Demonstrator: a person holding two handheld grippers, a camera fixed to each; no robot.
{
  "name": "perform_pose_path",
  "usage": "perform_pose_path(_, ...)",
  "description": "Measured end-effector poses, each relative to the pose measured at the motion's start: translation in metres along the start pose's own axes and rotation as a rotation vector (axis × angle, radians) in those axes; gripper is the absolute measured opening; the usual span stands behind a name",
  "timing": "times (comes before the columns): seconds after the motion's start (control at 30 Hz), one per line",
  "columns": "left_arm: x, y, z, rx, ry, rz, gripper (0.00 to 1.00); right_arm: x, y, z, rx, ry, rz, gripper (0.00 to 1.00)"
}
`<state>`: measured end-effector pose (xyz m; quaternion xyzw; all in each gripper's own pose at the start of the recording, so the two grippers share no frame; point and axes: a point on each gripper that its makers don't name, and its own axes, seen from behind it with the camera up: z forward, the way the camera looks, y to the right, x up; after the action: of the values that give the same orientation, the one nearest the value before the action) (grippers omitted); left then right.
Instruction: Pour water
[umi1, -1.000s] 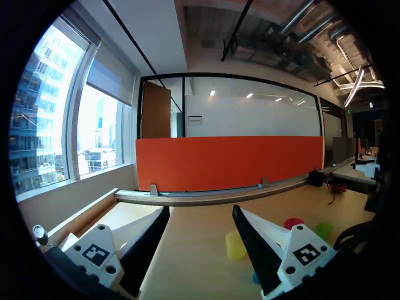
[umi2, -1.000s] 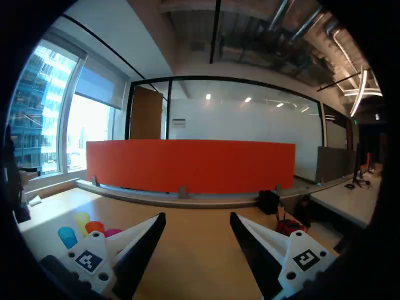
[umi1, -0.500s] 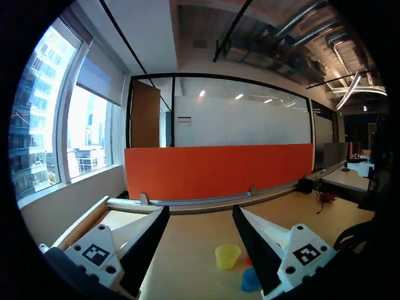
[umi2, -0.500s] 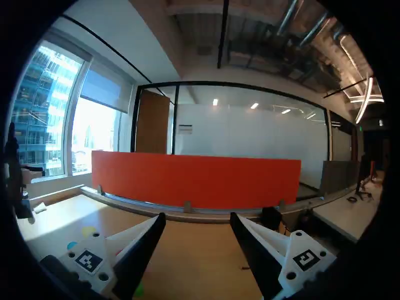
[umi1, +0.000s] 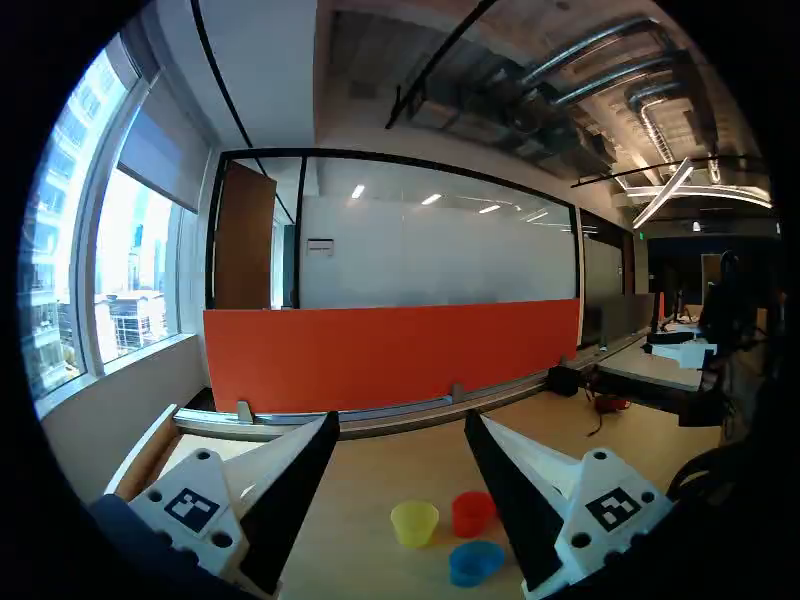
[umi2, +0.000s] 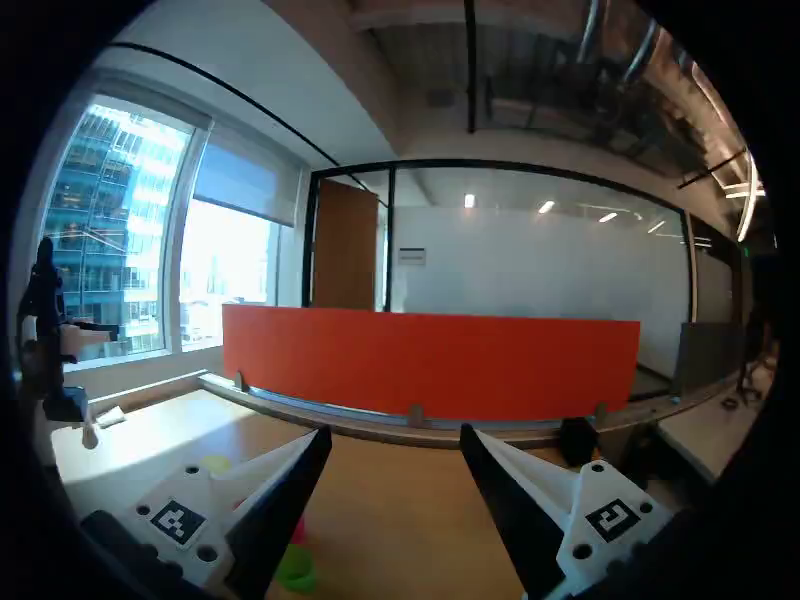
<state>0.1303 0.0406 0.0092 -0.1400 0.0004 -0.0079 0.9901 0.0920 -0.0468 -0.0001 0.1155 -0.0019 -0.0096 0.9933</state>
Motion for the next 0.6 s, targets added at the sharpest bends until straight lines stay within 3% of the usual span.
perform_pose_path(0.4, -0.004, 0.024, 0.001, -0.119, -0.045, 0.006, 0.93, 0.021, -0.047, -0.004, 0.208, 0.016, -0.005, 0.99)
perform_pose_path(0.6, -0.003, 0.033, 0.002, -0.161, -0.048, 0.010, 0.93, 0.017, -0.057, -0.004, 0.253, 0.009, -0.012, 0.99)
